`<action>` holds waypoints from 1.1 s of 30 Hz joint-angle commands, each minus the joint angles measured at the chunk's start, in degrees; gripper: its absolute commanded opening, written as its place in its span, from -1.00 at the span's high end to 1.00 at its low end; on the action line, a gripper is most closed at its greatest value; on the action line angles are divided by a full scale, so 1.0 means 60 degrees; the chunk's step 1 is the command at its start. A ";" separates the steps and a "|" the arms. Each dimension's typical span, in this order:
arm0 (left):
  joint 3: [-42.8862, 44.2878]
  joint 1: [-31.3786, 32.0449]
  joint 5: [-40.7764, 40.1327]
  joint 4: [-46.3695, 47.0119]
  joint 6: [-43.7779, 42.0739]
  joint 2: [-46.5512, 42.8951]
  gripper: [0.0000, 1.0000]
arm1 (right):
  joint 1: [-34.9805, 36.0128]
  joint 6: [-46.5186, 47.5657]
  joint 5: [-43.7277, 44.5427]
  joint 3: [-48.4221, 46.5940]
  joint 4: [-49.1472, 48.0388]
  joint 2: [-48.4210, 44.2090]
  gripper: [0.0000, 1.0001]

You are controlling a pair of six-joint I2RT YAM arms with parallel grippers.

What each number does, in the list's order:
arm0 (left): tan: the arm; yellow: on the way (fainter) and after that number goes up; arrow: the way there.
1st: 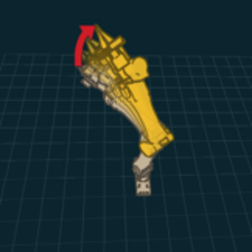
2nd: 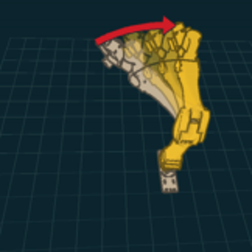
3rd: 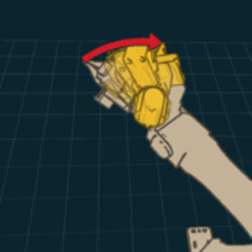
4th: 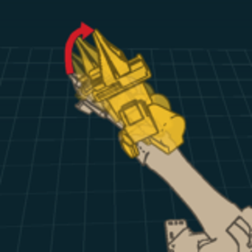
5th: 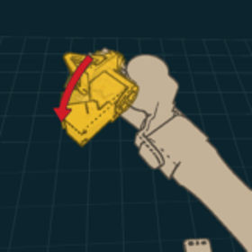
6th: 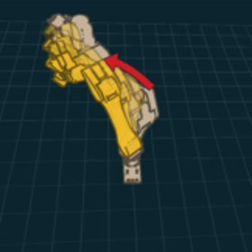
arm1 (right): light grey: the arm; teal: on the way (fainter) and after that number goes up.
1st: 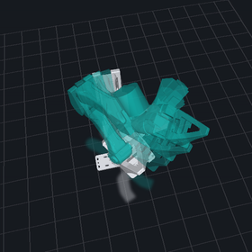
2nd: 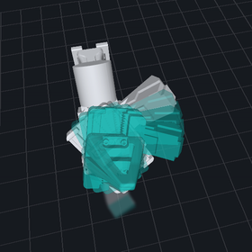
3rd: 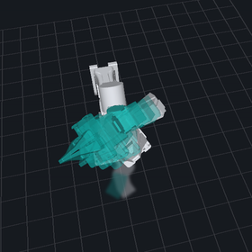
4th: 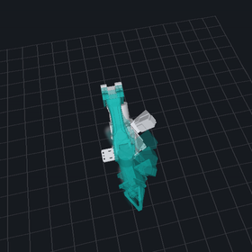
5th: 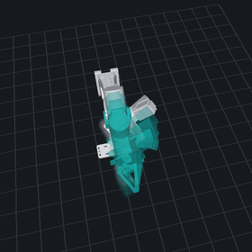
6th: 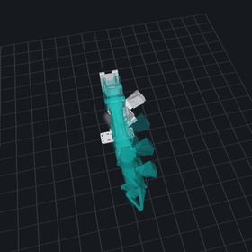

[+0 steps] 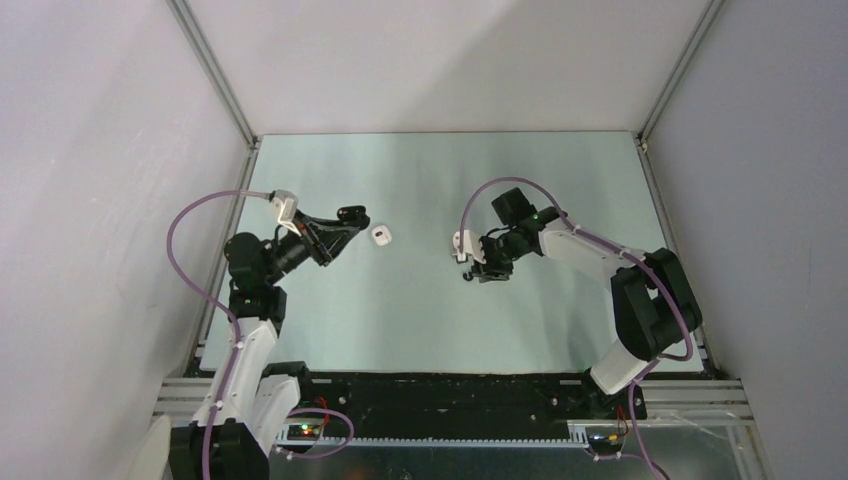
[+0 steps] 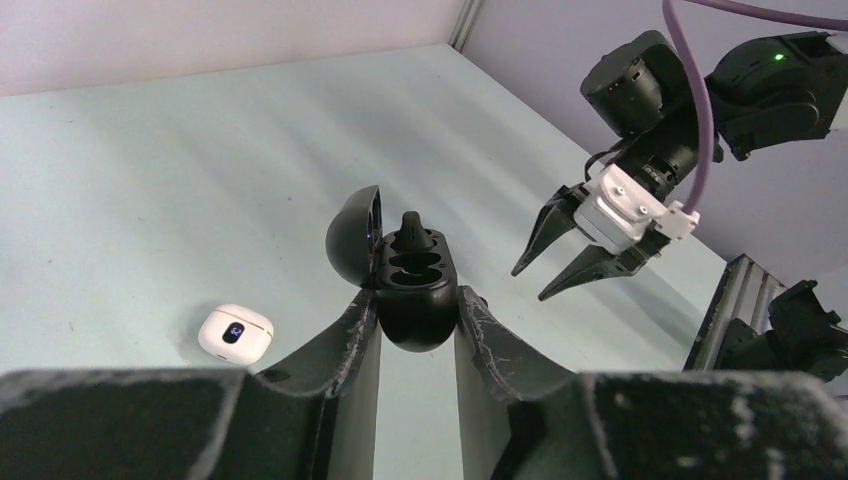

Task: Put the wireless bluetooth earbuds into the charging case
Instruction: Pick up the left earbud from the center of the board.

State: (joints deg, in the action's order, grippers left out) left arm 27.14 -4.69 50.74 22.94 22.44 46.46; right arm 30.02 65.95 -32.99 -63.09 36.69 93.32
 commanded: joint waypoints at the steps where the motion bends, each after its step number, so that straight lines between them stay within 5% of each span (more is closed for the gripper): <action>1: 0.0299 -0.0087 -0.0069 0.0220 -0.0222 -0.0091 1.00 | 0.0279 0.2395 -0.0298 0.0242 -0.0808 -0.0165 0.16; 33: 0.0268 -0.0092 -0.0094 0.0203 -0.0218 0.0018 1.00 | 0.1031 0.2133 0.1051 0.0395 -0.1658 0.1131 0.38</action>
State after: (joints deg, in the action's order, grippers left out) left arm 27.14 -4.69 50.68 22.94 22.44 46.52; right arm 35.68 79.11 -26.83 -60.75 27.53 99.46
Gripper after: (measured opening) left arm 0.318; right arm 0.322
